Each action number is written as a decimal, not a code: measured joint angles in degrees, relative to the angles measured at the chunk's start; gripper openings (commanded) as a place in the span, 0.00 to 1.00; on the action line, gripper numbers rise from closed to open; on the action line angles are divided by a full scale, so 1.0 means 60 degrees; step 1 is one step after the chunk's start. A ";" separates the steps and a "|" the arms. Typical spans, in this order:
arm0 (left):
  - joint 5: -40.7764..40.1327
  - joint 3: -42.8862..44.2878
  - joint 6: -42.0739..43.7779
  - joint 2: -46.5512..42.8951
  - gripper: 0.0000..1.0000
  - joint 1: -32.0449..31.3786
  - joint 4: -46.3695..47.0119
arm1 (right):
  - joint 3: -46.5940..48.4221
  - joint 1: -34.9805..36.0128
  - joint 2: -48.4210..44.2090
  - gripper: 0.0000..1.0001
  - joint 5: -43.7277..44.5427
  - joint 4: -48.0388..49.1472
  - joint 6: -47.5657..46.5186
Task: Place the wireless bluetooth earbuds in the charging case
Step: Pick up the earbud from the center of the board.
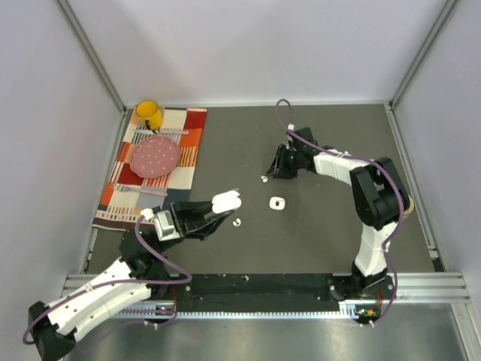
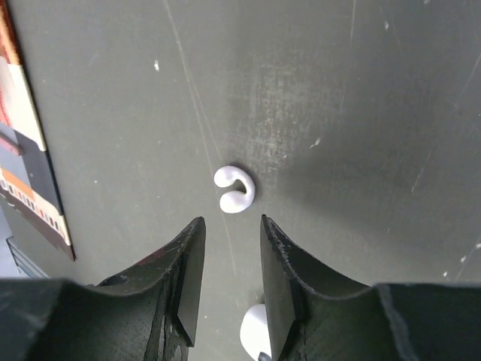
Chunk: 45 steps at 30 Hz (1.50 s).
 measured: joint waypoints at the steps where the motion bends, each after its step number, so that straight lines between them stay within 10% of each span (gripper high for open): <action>1: -0.0004 0.0011 0.0004 0.0004 0.00 0.0000 -0.0007 | 0.0033 0.0000 0.0113 0.34 0.0000 0.0015 -0.0004; 45: -0.0007 0.0117 0.0098 0.0029 0.00 0.0000 -0.0142 | 0.0539 0.0331 0.1144 0.14 0.0004 0.0368 -0.0448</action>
